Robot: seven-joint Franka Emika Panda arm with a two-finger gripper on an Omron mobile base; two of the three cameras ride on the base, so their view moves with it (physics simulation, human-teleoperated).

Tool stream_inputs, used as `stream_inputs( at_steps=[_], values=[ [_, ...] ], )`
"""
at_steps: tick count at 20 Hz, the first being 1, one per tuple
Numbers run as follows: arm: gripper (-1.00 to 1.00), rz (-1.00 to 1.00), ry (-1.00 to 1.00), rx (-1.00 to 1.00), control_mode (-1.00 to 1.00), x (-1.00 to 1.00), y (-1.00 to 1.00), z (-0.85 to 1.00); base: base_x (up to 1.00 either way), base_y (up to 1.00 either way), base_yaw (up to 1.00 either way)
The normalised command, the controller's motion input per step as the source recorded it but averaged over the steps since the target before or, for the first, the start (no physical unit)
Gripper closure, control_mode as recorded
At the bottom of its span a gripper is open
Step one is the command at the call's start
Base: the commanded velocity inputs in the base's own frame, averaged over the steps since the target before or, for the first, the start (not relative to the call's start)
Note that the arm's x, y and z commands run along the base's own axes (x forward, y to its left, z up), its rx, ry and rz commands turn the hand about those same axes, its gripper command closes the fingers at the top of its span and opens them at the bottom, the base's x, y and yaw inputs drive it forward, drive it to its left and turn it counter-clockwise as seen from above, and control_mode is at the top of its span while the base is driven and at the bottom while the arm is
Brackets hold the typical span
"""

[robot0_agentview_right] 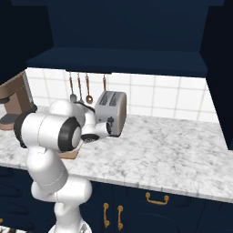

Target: Pick the kettle from the counter and place it on the tray. Then pick the mug from the cabinet and place it on the tray. Then close the cabinet doors.

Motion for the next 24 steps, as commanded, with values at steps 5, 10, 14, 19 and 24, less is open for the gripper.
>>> stream_inputs(
  at_steps=[5, 10, 14, 19, 24],
  values=[
    [-1.00, 0.00, 0.00, 0.00, -1.00, 0.01, 0.02, -0.28, 0.00, 0.00, 0.00],
    [-1.00, 0.00, 0.00, 0.01, -1.00, -0.05, 0.00, -0.10, 0.00, 0.00, 0.00],
    [-1.00, 0.00, 0.00, 0.02, -1.00, -0.26, -0.03, 0.01, 0.00, 0.00, 0.00],
    [-1.00, 0.00, 0.00, 0.01, -1.00, -0.37, -0.08, 0.26, 0.00, 0.00, 0.00],
    [-1.00, 0.00, 0.00, 0.00, -1.00, -0.01, 0.00, 0.05, 0.00, 0.00, 0.00]
  ],
)
